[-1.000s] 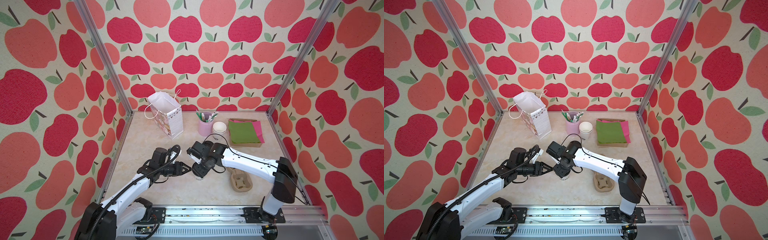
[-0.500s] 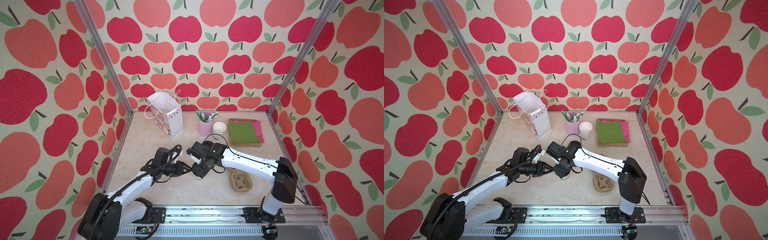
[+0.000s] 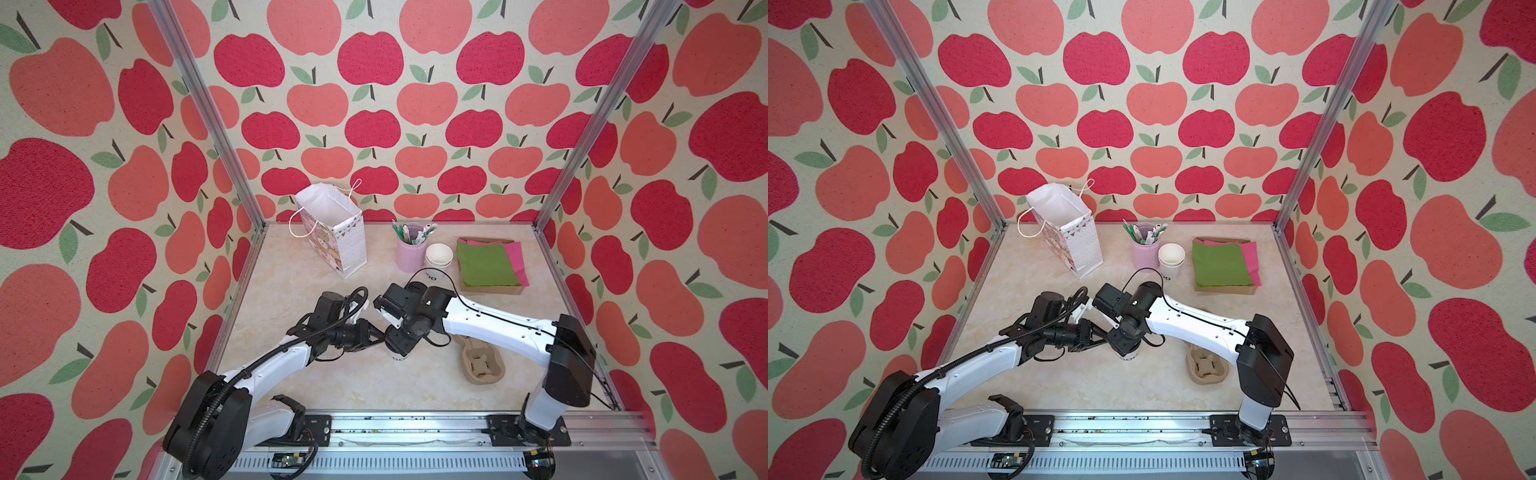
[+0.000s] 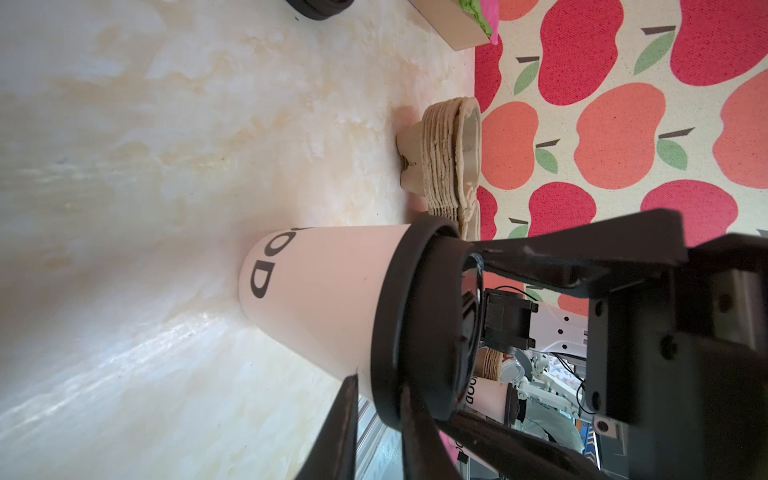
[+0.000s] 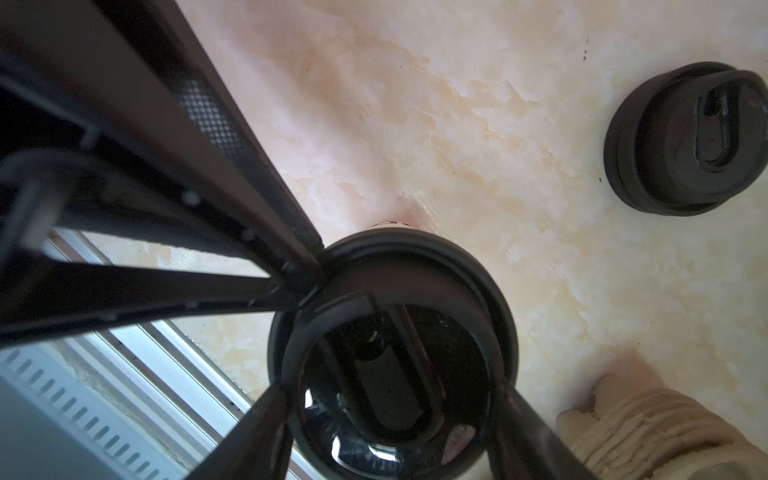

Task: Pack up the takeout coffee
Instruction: 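Grip the lidded cup body with the left gripper while the right holds the lid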

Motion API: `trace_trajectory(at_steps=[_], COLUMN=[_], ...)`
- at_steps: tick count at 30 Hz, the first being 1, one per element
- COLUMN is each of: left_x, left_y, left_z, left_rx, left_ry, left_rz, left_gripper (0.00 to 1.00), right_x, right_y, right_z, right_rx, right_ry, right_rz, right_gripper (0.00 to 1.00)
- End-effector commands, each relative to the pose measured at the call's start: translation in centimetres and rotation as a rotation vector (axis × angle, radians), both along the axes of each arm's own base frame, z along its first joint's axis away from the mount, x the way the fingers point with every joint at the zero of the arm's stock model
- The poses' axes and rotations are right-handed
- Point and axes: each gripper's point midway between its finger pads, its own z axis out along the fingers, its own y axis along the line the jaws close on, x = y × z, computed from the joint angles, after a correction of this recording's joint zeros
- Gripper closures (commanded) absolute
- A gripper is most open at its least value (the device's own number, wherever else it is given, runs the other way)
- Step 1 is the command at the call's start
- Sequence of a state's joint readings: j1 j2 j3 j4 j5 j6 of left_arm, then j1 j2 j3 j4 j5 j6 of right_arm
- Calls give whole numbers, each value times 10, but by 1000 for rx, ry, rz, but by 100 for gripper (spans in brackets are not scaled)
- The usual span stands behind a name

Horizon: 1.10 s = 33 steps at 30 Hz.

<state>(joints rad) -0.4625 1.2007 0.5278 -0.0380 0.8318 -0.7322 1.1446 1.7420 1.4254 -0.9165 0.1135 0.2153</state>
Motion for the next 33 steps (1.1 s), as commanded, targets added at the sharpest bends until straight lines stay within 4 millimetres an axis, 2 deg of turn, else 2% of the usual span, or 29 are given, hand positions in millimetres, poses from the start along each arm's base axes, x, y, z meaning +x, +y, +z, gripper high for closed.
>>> trace_trajectory(at_steps=[1,9,22,25,28,33], left_x=[-5,-17,-31,-27,-14,19], left_y=[18,21,25,21,21,37], left_z=[-36,-57,-71,-64,-49,-7], left_rx=[181,258,305,289,275,265], left_ry=[97,203,260,236,161,-5], left_rz=[55,22,-2,-8,5,105], left_gripper=[79,79,77,75,72,63], right_x=[-55,-58,-60,-60,-61,-60], right_y=[-62,-66,-67,-68,-67,-67], right_z=[-80,-84,-88,-89,-89,-89], right_rx=[-345,-355,-357,-355,-349,-348], right_ry=[238,249,259,261,261,260], right_rz=[41,41,39,35,33,40], right_gripper=[44,44,44,44,45,45])
